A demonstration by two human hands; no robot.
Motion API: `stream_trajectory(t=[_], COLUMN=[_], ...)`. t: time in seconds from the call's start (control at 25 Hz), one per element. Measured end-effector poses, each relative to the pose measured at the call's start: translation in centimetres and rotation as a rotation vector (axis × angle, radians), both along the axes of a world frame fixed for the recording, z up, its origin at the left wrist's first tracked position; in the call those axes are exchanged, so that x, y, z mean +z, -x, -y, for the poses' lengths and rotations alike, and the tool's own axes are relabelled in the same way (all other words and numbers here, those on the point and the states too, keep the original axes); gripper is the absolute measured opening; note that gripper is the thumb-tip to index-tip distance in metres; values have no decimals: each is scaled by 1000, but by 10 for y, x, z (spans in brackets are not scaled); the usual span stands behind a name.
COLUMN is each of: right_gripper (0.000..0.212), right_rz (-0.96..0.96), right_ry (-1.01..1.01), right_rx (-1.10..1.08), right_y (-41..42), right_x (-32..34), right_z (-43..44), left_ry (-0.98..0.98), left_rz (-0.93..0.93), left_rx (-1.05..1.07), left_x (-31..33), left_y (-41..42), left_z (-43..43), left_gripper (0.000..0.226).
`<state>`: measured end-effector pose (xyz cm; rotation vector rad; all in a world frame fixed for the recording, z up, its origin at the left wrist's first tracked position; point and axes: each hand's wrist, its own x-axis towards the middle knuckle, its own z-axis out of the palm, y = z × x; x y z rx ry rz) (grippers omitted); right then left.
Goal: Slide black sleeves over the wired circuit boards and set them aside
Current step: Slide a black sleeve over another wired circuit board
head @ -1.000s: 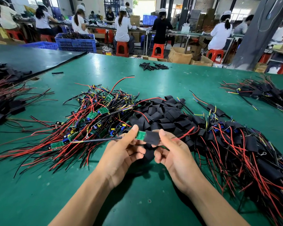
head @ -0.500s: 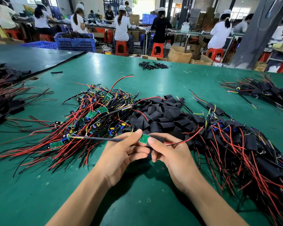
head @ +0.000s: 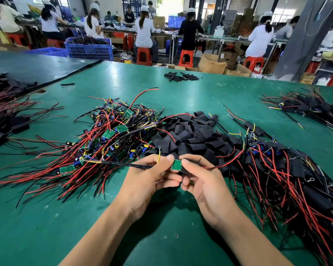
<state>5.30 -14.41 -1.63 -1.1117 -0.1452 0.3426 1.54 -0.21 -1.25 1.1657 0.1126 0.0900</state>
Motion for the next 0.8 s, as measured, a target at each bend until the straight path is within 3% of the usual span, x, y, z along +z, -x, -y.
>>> stream_trajectory(t=[0.16, 0.6, 0.8], right_gripper=[11, 13, 12], right_rz=[-73, 313, 128], right_ry=[-65, 233, 57], right_rx=[34, -76, -63], right_y=[-3, -5, -5], right_x=[0, -10, -8], right_z=[1, 6, 2], left_ry=[7, -180, -2], left_rz=[9, 18, -7], left_rx=[52, 111, 67], left_x=[1, -1, 2], left_y=[0, 2, 3], left_z=[-4, 1, 0], left_gripper=[14, 24, 21])
